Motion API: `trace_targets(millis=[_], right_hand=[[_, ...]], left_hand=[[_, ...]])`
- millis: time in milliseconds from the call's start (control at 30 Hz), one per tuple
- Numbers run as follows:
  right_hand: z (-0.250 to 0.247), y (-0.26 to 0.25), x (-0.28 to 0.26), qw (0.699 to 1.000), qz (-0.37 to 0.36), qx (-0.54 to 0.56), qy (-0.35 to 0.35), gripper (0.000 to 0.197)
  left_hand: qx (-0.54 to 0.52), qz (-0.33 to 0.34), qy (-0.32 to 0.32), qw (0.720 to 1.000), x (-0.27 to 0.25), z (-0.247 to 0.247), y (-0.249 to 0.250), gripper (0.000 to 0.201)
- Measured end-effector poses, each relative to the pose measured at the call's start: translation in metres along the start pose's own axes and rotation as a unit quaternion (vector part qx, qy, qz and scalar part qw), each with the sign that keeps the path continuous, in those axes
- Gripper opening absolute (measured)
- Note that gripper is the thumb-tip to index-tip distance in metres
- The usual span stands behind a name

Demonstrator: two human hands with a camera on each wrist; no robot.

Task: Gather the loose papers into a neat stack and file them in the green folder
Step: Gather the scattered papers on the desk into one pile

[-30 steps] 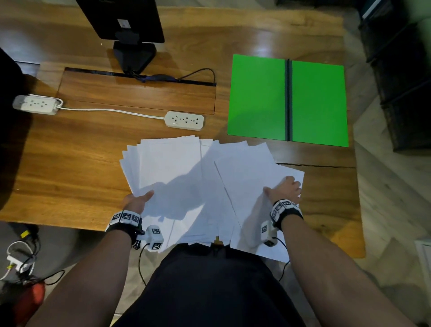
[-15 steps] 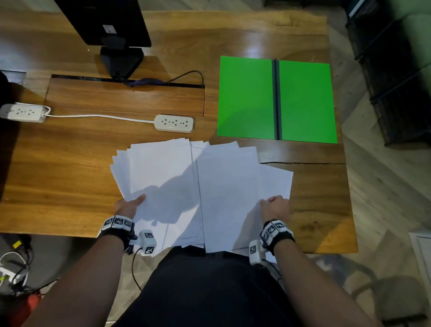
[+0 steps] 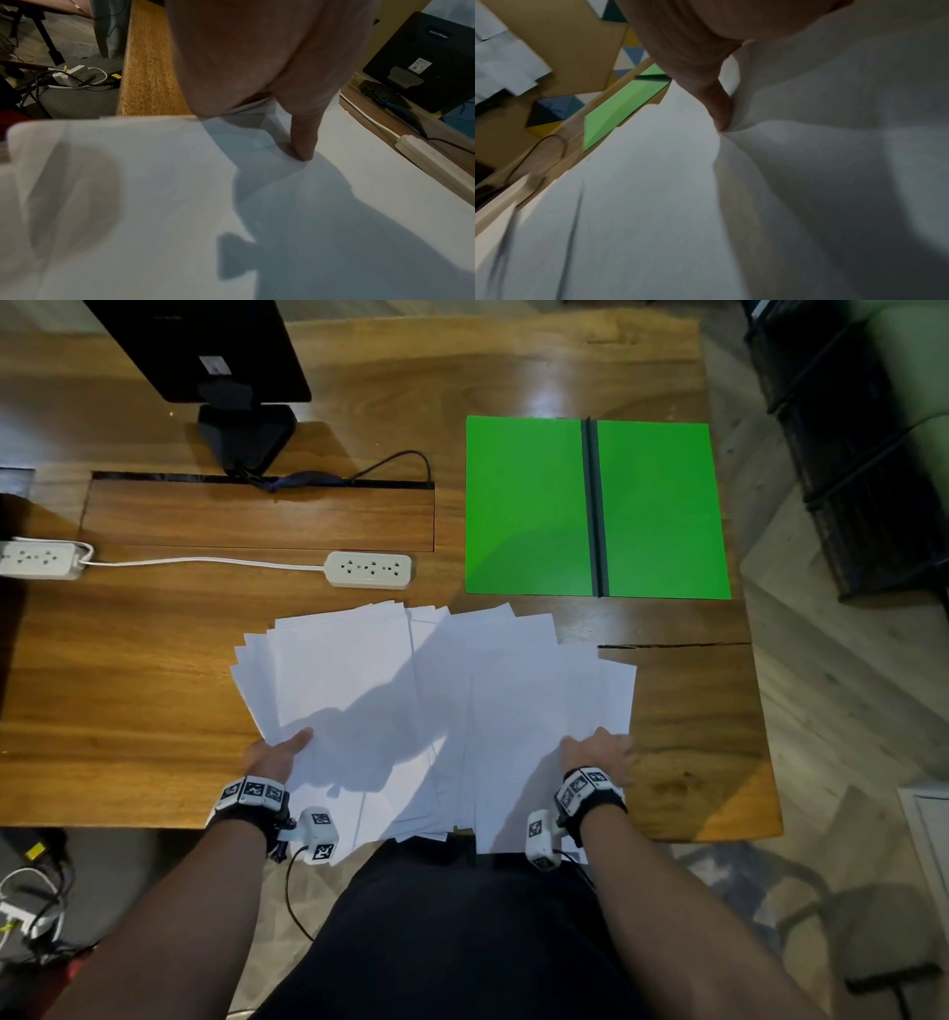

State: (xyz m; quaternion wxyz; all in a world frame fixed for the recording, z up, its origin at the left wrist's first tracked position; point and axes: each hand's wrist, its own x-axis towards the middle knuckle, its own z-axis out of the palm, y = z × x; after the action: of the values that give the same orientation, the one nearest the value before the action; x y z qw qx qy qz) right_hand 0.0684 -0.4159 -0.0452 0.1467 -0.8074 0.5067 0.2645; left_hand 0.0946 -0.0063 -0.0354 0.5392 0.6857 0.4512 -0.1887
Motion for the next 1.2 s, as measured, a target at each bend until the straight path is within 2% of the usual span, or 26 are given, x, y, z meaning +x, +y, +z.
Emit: trace_targets(millis=[133,267,333,433,600,767,933,1000,1133,1200], right_hand=[[-0.008,0.020,0.004,0.994,0.062,0.084,0.010,0.085],[-0.001,0.006,0.001,0.988,0.049,0.145,0.003,0.112],[0.003,-0.003,-0.003,0.987,0.034,0.154,-0.006,0.116],[0.005,-0.020,-0.012,0.991,0.007,0.132,-0.014,0.111],[0.005,-0.046,-0.026,0.992,-0.013,0.127,-0.023,0.090],[0.007,-0.053,-0.025,0.992,-0.019,0.120,-0.012,0.081],[0.007,-0.051,-0.020,0.997,-0.044,0.064,-0.024,0.034],[0.009,-0.054,-0.022,0.997,-0.048,0.055,-0.027,0.036],[0.019,-0.060,-0.028,0.995,-0.086,0.055,-0.015,0.059],[0.022,-0.060,-0.031,0.995,-0.100,0.024,-0.007,0.062]], left_hand=[[-0.005,-0.009,0.000,1.000,0.001,0.000,-0.001,0.054],[-0.010,-0.016,0.017,1.000,0.004,-0.001,-0.002,0.062],[-0.006,-0.015,0.018,1.000,0.003,0.000,0.000,0.061],[-0.004,-0.015,0.021,1.000,0.003,0.001,0.001,0.057],[-0.005,-0.018,0.024,1.000,0.010,0.000,-0.006,0.059],[0.004,-0.017,0.027,0.999,0.008,0.001,-0.003,0.057],[-0.002,-0.013,0.025,1.000,0.012,0.000,-0.004,0.054],[-0.004,-0.012,0.023,1.000,0.014,0.000,-0.006,0.054],[-0.009,-0.005,0.018,1.000,0.013,0.000,-0.005,0.053],[0.001,-0.004,0.020,1.000,0.010,0.002,-0.002,0.051]])
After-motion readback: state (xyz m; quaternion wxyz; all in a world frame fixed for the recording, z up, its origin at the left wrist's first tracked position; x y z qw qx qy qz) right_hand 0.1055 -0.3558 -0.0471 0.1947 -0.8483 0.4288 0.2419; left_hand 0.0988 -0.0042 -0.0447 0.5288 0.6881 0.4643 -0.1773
